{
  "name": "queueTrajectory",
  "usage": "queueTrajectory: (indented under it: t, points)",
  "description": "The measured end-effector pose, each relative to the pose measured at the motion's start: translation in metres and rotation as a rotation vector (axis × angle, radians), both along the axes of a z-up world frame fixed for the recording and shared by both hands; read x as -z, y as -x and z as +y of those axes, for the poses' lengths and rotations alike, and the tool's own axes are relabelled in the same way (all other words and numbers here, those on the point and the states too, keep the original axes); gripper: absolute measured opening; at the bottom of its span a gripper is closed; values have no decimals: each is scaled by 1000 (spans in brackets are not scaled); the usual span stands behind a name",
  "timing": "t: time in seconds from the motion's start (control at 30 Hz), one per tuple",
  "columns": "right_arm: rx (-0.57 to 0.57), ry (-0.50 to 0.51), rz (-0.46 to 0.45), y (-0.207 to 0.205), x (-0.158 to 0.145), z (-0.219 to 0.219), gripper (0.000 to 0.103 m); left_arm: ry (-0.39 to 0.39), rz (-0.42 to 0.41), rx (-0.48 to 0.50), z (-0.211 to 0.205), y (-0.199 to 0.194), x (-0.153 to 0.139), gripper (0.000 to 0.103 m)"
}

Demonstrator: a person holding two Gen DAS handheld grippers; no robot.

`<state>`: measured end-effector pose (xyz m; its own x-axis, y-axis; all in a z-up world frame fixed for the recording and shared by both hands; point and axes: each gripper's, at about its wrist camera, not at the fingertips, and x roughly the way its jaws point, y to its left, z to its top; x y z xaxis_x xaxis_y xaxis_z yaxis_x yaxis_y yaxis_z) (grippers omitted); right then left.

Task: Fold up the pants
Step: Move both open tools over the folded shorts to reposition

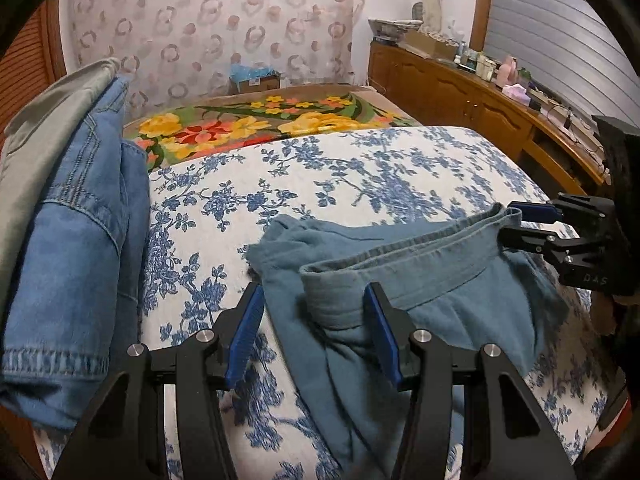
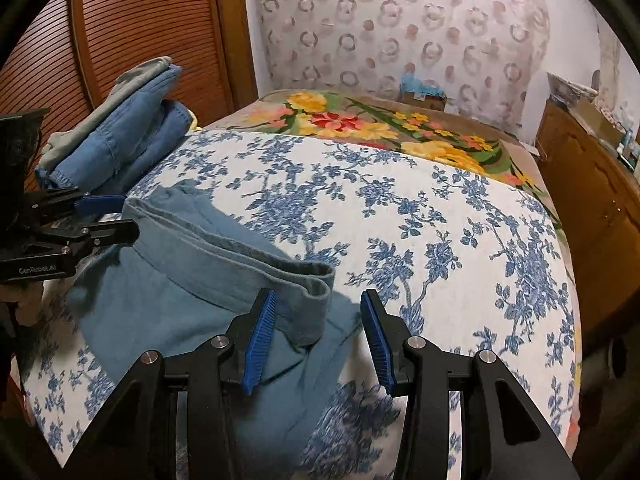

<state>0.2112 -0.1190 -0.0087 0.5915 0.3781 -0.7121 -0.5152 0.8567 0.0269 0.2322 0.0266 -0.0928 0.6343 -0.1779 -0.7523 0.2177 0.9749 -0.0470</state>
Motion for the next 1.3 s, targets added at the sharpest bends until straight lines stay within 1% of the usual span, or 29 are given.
queueTrajectory:
  t: [0.2, 0.4, 0.63, 0.83, 0.93, 1.03, 1.07, 1.13, 1.2, 1.3]
  points:
    - [26, 11, -24, -13, 0, 3, 46, 11, 1, -2, 0, -5, 0, 53]
    - [38, -8, -13, -9, -3, 1, 46, 35, -25, -1, 0, 9, -9, 53]
    - [31, -57, -5, 28, -16, -18, 46, 57, -30, 10, 1, 43, -12, 53]
    - [19, -63, 17, 66, -12, -29, 46, 75, -14, 9, 8, 78, -5, 53]
    - [19, -77, 28, 78, -10, -34, 46, 79, -13, 16, 9, 90, -2, 53]
    - [15, -93, 51, 85, -6, -35, 46, 101, -17, 35, 7, 97, -1, 53]
    - [14, -95, 64, 86, -4, -35, 44, 110, -18, 40, 7, 98, 0, 52]
    - [26, -90, 78, 86, 1, -34, 40, 109, -11, 46, 4, 97, 2, 46]
    - [33, -95, 84, 85, 3, -32, 39, 96, -3, 45, 1, 94, 5, 40]
    - [43, -98, 96, 82, 6, -29, 38, 79, 10, 45, -2, 91, 11, 38]
